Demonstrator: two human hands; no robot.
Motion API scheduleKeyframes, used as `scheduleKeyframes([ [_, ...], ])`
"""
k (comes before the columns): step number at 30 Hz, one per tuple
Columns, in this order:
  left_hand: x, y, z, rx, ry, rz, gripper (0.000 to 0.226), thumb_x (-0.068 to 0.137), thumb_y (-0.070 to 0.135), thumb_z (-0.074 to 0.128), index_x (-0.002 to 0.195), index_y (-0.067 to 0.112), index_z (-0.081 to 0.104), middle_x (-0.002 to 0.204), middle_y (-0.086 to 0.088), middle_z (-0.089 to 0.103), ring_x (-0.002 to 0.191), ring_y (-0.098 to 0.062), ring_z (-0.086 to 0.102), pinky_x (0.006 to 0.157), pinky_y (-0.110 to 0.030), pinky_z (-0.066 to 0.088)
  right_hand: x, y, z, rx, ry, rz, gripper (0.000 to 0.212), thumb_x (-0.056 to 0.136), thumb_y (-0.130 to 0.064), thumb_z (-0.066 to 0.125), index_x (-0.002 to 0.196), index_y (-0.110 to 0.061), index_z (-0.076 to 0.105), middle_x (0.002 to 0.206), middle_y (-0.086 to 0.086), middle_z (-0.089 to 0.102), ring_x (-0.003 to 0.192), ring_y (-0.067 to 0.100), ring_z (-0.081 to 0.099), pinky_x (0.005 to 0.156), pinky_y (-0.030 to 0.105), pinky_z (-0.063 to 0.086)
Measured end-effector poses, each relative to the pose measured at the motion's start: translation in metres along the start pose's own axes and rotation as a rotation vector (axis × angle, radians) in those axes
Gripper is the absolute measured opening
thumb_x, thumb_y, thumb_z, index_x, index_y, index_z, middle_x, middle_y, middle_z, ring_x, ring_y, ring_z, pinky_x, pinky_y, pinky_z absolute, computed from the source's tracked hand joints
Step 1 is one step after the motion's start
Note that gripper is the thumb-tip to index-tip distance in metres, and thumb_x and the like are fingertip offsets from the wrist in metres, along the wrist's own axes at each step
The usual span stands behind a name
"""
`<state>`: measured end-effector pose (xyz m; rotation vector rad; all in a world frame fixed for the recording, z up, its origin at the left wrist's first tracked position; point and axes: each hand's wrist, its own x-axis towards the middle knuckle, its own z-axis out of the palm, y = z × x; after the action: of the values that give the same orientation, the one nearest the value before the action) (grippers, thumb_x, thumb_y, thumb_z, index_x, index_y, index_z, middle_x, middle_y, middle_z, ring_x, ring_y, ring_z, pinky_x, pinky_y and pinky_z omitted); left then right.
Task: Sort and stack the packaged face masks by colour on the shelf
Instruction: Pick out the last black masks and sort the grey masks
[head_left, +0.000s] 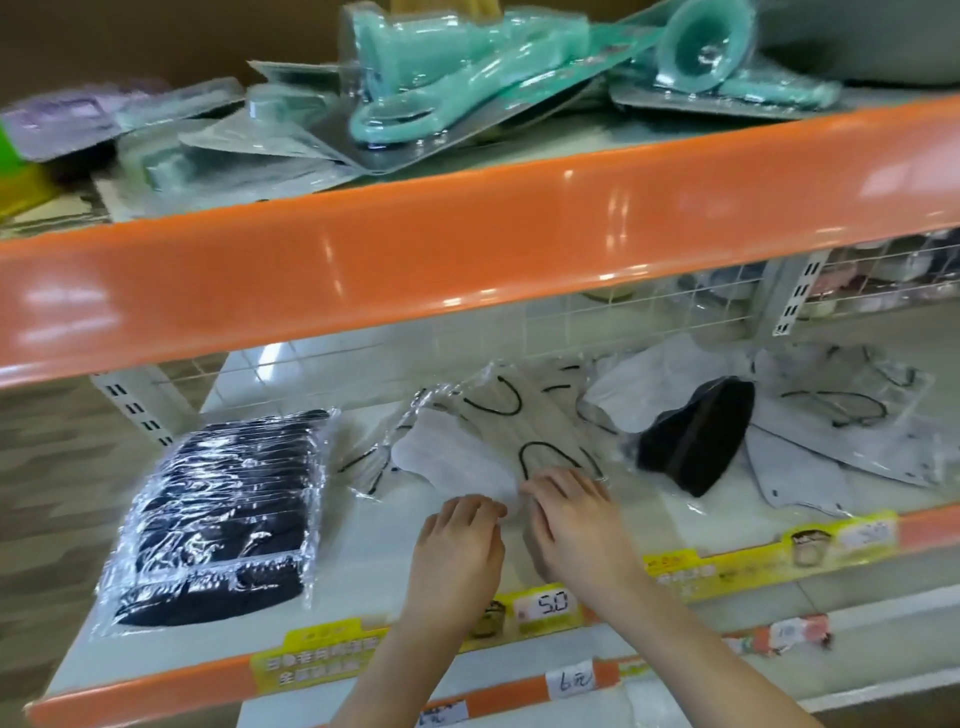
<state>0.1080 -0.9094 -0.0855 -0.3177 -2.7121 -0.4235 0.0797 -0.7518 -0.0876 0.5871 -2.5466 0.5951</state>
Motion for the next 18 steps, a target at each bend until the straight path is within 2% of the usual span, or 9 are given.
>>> scheduleKeyframes([
  [4, 0.013, 0.036, 0.019, -0.03, -0.025, 0.029, 0.028, 0.073, 0.017, 0.044, 0.087, 0.02, 0.068, 0.085, 0.006, 0.065, 0.08, -0.019, 0.061, 0.063, -0.029, 0.051, -0.008, 0.038, -0.019, -0.046, -0.002, 0.064, 0.027, 0.083, -0.023, 0.044, 0.091, -0.018, 0.069, 0.093, -0.001, 0.064, 0.084, 0.023, 0.064, 0.069, 0.035, 0.052],
  [8, 0.026, 0.069, 0.036, -0.036, -0.048, 0.052, 0.027, 0.073, 0.018, 0.044, 0.086, 0.02, 0.066, 0.083, 0.005, 0.063, 0.078, -0.02, 0.061, 0.062, -0.03, 0.05, -0.017, 0.075, -0.036, -0.076, -0.041, 0.107, 0.031, 0.085, -0.024, 0.042, 0.098, -0.015, 0.068, 0.095, 0.002, 0.063, 0.087, 0.025, 0.062, 0.072, 0.037, 0.053],
  [11, 0.037, 0.093, 0.048, -0.059, -0.067, 0.069, 0.028, 0.075, 0.019, 0.043, 0.088, 0.022, 0.068, 0.089, 0.006, 0.066, 0.082, -0.019, 0.062, 0.066, -0.03, 0.052, -0.021, 0.099, -0.047, -0.091, -0.044, 0.122, 0.034, 0.082, -0.024, 0.042, 0.099, -0.011, 0.068, 0.097, 0.005, 0.062, 0.087, 0.026, 0.062, 0.072, 0.038, 0.055],
  [15, 0.05, 0.121, 0.06, -0.066, -0.075, 0.086, 0.029, 0.075, 0.022, 0.044, 0.09, 0.026, 0.069, 0.089, 0.008, 0.065, 0.083, -0.016, 0.062, 0.071, -0.029, 0.052, -0.027, 0.127, -0.059, -0.101, -0.034, 0.129, 0.036, 0.075, -0.024, 0.045, 0.101, -0.015, 0.068, 0.1, 0.001, 0.062, 0.09, 0.021, 0.061, 0.072, 0.031, 0.053],
  [17, 0.056, 0.133, 0.066, -0.074, -0.07, 0.094, 0.029, 0.075, 0.022, 0.044, 0.09, 0.026, 0.068, 0.09, 0.008, 0.065, 0.085, -0.016, 0.061, 0.072, -0.028, 0.052, -0.029, 0.14, -0.064, -0.109, -0.044, 0.143, 0.035, 0.074, -0.027, 0.05, 0.101, -0.014, 0.068, 0.103, 0.002, 0.063, 0.092, 0.021, 0.062, 0.07, 0.03, 0.054],
  [18, 0.06, 0.139, 0.068, -0.087, -0.071, 0.094, 0.029, 0.076, 0.022, 0.044, 0.092, 0.024, 0.067, 0.092, 0.007, 0.065, 0.087, -0.017, 0.062, 0.073, -0.029, 0.053, -0.03, 0.147, -0.066, -0.111, -0.057, 0.144, 0.033, 0.073, -0.027, 0.06, 0.102, -0.014, 0.069, 0.105, 0.002, 0.063, 0.094, 0.022, 0.063, 0.07, 0.029, 0.055],
])
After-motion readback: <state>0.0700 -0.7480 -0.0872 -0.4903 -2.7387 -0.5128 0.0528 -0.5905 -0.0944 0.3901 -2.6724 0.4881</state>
